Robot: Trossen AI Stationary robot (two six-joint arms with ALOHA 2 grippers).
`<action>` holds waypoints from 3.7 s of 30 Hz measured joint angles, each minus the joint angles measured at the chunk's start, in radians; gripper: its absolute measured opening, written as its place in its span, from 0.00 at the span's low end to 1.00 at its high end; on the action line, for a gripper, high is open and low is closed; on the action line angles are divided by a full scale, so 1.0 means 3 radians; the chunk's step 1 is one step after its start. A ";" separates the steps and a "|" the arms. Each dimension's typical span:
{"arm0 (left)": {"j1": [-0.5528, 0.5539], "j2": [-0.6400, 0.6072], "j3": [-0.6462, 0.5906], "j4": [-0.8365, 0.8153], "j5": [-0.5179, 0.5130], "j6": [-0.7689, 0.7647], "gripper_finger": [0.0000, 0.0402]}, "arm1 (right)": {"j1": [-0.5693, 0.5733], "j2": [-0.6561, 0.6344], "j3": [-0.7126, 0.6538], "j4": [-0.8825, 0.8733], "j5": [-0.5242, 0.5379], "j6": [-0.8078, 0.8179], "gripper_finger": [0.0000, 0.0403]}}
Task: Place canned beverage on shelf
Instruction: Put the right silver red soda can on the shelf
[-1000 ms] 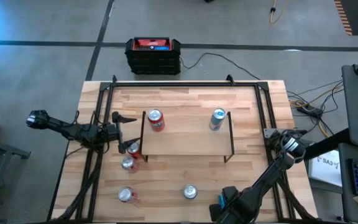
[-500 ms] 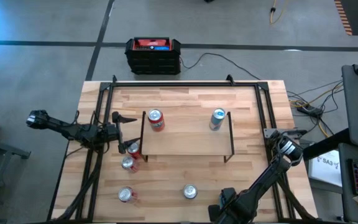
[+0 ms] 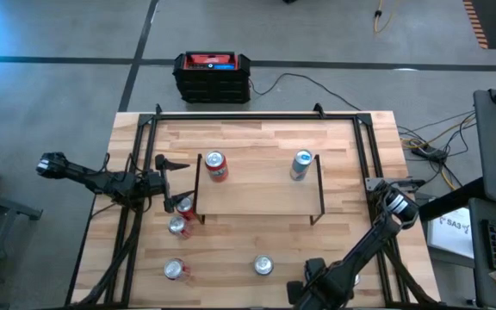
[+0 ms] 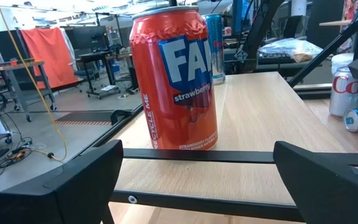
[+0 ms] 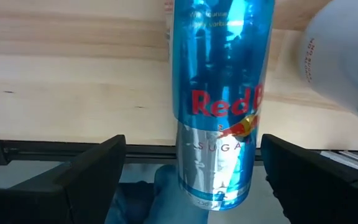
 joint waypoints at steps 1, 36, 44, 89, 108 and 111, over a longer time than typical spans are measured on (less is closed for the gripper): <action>0.0000 0.0000 0.0000 0.0000 0.0000 0.0000 1.00 | -0.0002 -0.0008 0.0009 -0.0017 0.0012 -0.0006 0.89; 0.0000 -0.0001 0.0000 -0.0001 0.0000 0.0000 1.00 | 0.0405 -0.0238 0.1147 -0.1756 0.0198 0.0517 0.89; -0.0001 0.0000 0.0000 0.0000 0.0000 0.0001 1.00 | 0.0533 -0.0501 0.0560 -0.1759 0.0204 0.0893 0.89; 0.0000 0.0002 0.0000 -0.0001 0.0000 0.0000 1.00 | 0.0548 -0.0619 -0.0494 -0.0926 0.0583 0.0842 0.73; -0.0001 0.0002 0.0000 0.0000 0.0000 0.0000 1.00 | 0.0434 -0.0763 0.0175 -0.1602 0.0649 0.0408 0.73; 0.0000 0.0001 0.0000 0.0000 0.0000 0.0000 1.00 | 0.0350 -0.0762 0.0314 -0.1695 0.0689 0.0173 0.74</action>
